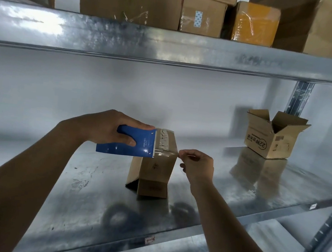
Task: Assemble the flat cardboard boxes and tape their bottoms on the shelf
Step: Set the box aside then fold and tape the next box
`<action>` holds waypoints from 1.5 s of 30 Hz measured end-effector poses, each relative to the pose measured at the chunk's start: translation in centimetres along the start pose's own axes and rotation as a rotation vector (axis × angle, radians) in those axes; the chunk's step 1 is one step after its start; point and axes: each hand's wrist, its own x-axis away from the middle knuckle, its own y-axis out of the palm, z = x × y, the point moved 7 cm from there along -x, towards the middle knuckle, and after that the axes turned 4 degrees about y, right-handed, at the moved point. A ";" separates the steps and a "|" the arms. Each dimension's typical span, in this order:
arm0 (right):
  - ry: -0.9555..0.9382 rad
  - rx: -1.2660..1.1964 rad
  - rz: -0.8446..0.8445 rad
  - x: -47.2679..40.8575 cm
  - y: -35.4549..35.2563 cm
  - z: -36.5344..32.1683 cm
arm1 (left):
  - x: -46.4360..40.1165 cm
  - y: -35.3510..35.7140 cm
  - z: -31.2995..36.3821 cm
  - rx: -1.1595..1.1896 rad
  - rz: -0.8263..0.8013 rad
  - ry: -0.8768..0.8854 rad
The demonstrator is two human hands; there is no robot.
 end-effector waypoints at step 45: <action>-0.926 0.831 -0.235 2.2 10.2 -0.7 | 0.1 0.9 -4.7 0.079 0.007 0.023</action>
